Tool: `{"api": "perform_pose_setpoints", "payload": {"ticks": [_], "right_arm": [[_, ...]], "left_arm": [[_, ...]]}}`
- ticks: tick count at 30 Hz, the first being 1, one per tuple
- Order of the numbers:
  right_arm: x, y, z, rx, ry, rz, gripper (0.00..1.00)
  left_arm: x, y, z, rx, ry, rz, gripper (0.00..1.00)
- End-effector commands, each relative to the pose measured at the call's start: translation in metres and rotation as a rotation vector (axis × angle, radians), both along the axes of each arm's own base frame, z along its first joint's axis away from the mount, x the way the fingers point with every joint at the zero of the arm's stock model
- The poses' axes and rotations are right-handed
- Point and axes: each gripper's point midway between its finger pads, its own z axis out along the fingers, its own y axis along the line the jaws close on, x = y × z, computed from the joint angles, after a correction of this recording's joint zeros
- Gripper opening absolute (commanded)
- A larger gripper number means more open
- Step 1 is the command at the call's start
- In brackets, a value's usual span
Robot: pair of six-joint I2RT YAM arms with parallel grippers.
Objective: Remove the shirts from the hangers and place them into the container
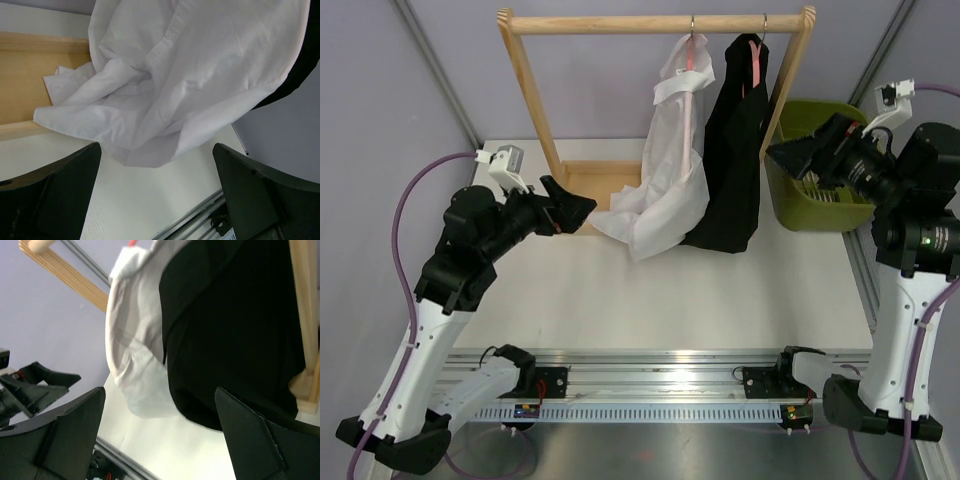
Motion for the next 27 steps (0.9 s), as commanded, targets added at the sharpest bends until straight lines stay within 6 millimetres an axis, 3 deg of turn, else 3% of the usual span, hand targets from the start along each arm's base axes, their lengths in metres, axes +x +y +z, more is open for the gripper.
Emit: {"api": "perform_pose_setpoints", "payload": {"ticks": [1, 2, 3, 4, 5, 6, 7, 8, 9, 10, 11, 12, 13, 16, 19, 23, 27], "right_arm": [[0.026, -0.007, 0.013, -0.054, -0.009, -0.032, 0.99], [0.032, -0.006, 0.013, -0.066, 0.001, -0.036, 1.0], [0.048, -0.002, -0.001, -0.098, 0.056, -0.048, 0.99], [0.051, 0.0, 0.014, -0.114, 0.024, -0.066, 0.99], [0.056, 0.007, 0.015, -0.136, 0.028, -0.069, 0.99], [0.073, 0.014, -0.001, -0.178, 0.083, -0.081, 1.0], [0.072, 0.02, 0.018, -0.179, 0.038, -0.072, 1.0], [0.077, 0.025, 0.02, -0.185, 0.04, -0.064, 0.99], [0.095, 0.025, 0.002, -0.225, 0.104, -0.085, 1.0], [0.09, 0.034, 0.022, -0.235, 0.048, -0.082, 1.0], [0.096, 0.033, 0.021, -0.254, 0.056, -0.106, 0.99], [0.112, 0.03, -0.001, -0.314, 0.122, -0.152, 0.99], [0.109, 0.035, 0.012, -0.324, 0.08, -0.163, 0.99], [0.125, 0.02, -0.013, -0.444, 0.143, -0.289, 0.99], [0.13, 0.014, -0.026, -0.525, 0.161, -0.384, 0.99], [0.13, 0.007, -0.023, -0.561, 0.148, -0.47, 0.98], [0.124, 0.01, -0.019, -0.57, 0.129, -0.486, 0.91]], "left_arm": [[-0.005, -0.006, 0.024, -0.03, -0.115, -0.05, 0.99], [-0.004, -0.006, 0.021, -0.028, -0.108, -0.051, 0.99], [-0.004, -0.008, 0.019, -0.027, -0.1, -0.06, 0.99], [-0.004, -0.009, 0.016, -0.029, -0.09, -0.064, 0.99], [-0.002, -0.011, 0.011, -0.027, -0.075, -0.068, 0.99], [-0.003, -0.013, 0.011, -0.032, -0.073, -0.08, 0.99], [-0.003, -0.014, 0.009, -0.03, -0.067, -0.084, 0.99], [-0.002, -0.014, 0.007, -0.027, -0.059, -0.086, 0.99], [-0.003, -0.015, 0.006, -0.024, -0.06, -0.092, 0.99], [-0.004, -0.015, 0.005, -0.023, -0.059, -0.094, 0.99], [-0.004, -0.014, 0.006, -0.023, -0.066, -0.092, 0.99], [-0.004, -0.015, 0.003, -0.021, -0.064, -0.095, 0.99], [-0.004, -0.014, 0.003, -0.021, -0.068, -0.095, 0.99], [-0.005, -0.013, 0.0, -0.009, -0.069, -0.096, 0.99], [-0.005, -0.012, -0.005, 0.003, -0.066, -0.096, 0.99], [-0.005, -0.013, -0.008, 0.006, -0.057, -0.098, 0.99], [-0.005, -0.015, -0.013, 0.0, -0.045, -0.108, 0.99]]}}
